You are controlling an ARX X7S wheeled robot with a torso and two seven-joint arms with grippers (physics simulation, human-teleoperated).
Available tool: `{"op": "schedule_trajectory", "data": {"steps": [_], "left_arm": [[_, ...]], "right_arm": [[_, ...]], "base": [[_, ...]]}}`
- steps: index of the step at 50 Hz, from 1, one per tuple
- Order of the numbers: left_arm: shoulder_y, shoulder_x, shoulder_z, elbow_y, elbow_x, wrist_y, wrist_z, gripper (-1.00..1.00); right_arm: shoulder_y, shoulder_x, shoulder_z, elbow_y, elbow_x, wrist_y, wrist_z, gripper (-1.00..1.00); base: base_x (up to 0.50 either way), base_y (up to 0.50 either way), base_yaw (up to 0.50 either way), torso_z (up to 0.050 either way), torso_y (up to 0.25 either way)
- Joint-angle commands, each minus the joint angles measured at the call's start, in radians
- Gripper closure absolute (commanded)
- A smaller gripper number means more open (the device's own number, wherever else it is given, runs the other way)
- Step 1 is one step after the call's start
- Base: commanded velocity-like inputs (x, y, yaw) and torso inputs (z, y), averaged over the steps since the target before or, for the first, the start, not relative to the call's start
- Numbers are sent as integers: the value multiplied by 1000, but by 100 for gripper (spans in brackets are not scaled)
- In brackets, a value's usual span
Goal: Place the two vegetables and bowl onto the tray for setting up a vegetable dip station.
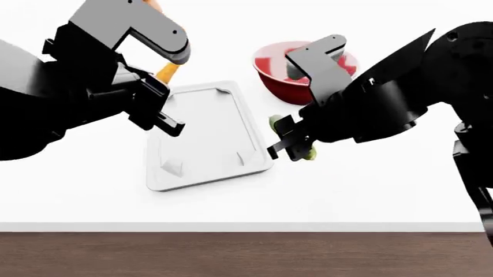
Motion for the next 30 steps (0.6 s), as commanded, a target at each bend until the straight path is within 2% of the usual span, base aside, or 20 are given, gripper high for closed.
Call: {"op": "schedule_trajectory", "data": {"steps": [1,9,16,30], "left_arm": [[-24,85,45,18,-63,-29,-8,100],[-17,122,90,-2,-45,-48,4,100],[-3,125,98,-11,52,-30,54,100],[-45,93,88,-15,-12,-25,11,100]], "right_arm": [[46,-71,-69,34,-118,-25,-146,100],[53,-124,-133,74,-233,-91,-300,100],[91,-167,-156,98,-299,-157,-402,100],[110,-251,-234,210,-399,-235,-567,100]], "base": [[0,0,0,0,0],[0,0,0,0,0],[0,0,0,0,0],[0,0,0,0,0]]}}
